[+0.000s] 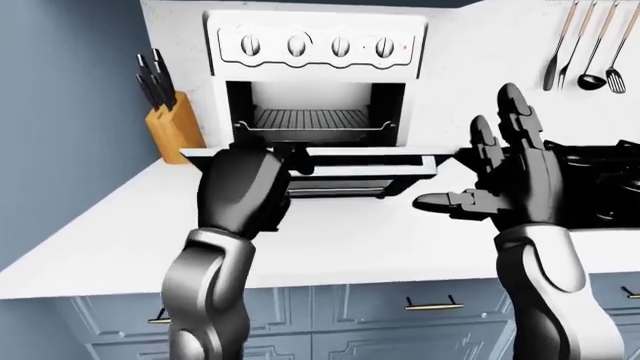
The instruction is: Open the toaster oven door.
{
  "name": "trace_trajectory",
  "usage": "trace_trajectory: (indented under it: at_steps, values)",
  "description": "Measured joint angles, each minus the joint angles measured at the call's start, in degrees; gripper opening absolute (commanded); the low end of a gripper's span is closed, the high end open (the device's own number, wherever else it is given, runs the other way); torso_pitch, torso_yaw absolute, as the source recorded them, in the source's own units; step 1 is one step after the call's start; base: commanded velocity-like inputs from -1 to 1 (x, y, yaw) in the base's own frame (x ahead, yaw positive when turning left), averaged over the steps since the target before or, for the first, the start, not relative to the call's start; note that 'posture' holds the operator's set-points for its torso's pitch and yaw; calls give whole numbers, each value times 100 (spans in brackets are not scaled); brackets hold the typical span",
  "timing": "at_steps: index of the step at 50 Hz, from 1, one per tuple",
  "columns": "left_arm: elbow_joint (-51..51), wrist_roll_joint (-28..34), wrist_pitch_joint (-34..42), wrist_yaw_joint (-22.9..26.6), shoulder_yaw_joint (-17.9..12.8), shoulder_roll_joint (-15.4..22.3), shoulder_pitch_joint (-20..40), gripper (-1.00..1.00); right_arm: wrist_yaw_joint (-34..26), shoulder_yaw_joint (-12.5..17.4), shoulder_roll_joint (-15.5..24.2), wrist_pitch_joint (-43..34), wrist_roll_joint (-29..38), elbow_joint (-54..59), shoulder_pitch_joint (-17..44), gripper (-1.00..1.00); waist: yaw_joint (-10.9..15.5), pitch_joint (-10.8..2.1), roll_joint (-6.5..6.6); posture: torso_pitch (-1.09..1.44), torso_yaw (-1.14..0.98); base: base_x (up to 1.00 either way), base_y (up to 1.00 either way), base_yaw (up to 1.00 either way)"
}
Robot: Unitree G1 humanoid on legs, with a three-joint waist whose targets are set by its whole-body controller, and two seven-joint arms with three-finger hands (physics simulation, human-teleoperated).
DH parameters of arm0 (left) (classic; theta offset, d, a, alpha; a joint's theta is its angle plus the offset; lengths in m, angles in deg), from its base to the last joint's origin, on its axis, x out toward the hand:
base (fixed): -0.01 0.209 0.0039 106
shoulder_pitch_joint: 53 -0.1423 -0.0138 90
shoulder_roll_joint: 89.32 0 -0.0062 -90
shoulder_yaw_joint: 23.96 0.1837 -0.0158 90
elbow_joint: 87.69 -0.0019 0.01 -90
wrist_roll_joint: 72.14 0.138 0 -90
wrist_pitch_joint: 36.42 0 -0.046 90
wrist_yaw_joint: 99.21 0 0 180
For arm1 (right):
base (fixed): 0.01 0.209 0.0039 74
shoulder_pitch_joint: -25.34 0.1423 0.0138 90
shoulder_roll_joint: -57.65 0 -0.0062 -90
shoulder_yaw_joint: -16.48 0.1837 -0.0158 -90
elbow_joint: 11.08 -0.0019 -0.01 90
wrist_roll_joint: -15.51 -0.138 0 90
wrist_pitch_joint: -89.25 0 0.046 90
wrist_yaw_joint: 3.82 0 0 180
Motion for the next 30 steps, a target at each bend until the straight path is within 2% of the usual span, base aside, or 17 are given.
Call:
trace_trajectory:
  at_steps: [9,15,20,25,30]
  values:
    - [884,389,-92,436,362,-285,-685,-12,16,48,33,-2,-51,19,11,100,30,-8,-73,-57,0,0,0,0]
    - [1315,617,-136,870,595,-457,-888,-12,5,34,30,50,-61,46,-8,100,42,11,-131,-57,0,0,0,0]
    - [1926,545,-398,1056,1020,-579,-1023,-12,1,29,29,34,-78,38,-14,100,40,-28,-121,-57,0,0,0,0]
    - [2236,703,-551,1212,1120,-753,-1200,-11,29,66,41,3,-81,-20,-8,100,46,-53,-114,-57,0,0,0,0]
    - [2210,890,-897,1408,1048,-1191,-1066,-10,45,64,49,-16,-94,-41,10,100,40,-53,-151,-57,0,0,0,0]
